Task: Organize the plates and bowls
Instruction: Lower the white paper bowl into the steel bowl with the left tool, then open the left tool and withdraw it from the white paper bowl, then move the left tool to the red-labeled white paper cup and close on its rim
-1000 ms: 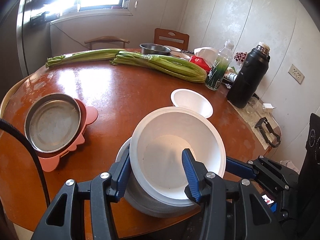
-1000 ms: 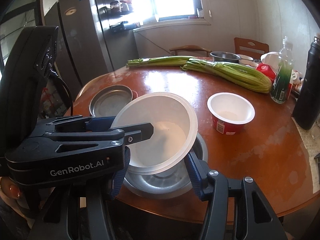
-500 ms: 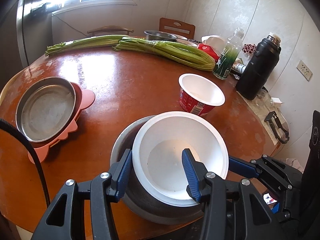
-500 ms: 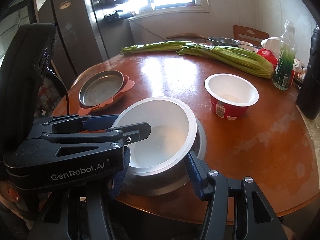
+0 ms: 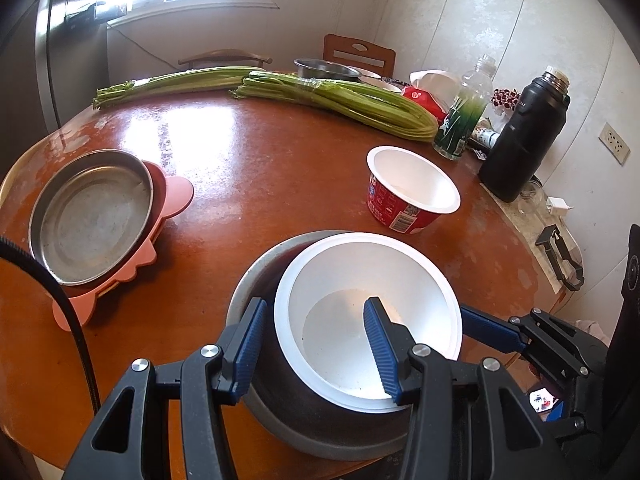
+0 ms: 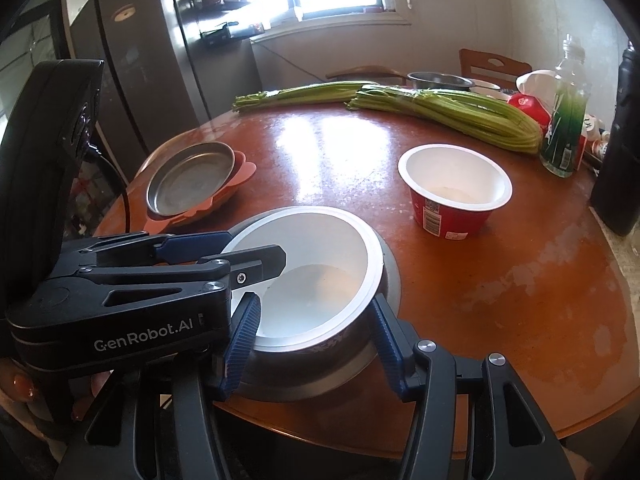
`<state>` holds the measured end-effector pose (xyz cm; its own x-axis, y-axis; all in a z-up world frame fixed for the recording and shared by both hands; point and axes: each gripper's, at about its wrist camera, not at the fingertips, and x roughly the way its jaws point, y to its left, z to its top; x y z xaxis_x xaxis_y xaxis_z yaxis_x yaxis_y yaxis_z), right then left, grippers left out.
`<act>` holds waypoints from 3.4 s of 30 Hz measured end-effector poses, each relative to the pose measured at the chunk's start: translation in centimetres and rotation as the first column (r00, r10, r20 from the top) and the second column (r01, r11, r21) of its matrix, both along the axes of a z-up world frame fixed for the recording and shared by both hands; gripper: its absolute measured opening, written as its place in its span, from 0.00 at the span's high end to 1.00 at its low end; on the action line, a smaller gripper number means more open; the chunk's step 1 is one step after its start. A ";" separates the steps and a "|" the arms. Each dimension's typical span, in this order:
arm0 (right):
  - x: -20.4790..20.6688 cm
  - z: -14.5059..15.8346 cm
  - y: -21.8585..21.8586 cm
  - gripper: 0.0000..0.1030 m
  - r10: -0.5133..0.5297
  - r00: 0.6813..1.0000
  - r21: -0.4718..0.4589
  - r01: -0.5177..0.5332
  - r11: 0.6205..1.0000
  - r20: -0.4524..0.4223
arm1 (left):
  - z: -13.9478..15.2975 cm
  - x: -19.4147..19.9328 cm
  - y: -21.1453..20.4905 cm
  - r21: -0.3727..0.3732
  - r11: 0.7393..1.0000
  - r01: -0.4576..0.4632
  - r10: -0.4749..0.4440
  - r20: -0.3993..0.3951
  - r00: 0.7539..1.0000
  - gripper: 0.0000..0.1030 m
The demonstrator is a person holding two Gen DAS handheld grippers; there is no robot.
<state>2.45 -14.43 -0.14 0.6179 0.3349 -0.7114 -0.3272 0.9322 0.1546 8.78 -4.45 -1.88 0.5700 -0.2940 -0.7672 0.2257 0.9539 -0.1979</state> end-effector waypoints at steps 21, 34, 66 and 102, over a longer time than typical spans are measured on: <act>-0.7 1.7 -1.8 0.44 -0.056 0.997 0.028 0.055 0.998 0.061 | 2.2 -1.6 0.7 0.010 1.000 -0.024 0.023 0.085 0.996 0.49; 0.7 2.8 -4.0 0.44 -0.134 0.987 0.061 0.129 0.990 0.090 | 3.2 -0.7 0.0 0.013 1.000 -0.003 0.002 0.110 0.994 0.46; 6.5 3.3 -12.2 0.40 -0.349 0.933 0.150 0.334 0.931 0.087 | 4.7 9.8 -5.4 0.072 0.992 0.103 -0.105 0.028 0.994 0.44; 12.3 -2.1 -10.2 0.40 -0.252 0.967 0.105 0.255 0.961 -0.042 | -2.1 17.3 -10.1 0.073 0.986 0.153 -0.136 -0.194 0.972 0.44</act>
<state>14.72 -24.58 -2.22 0.6726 0.2459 -0.6979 -0.0763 0.9612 0.2651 26.05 -14.58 -3.94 0.3701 -0.2907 -0.8823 0.3292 0.9292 -0.1681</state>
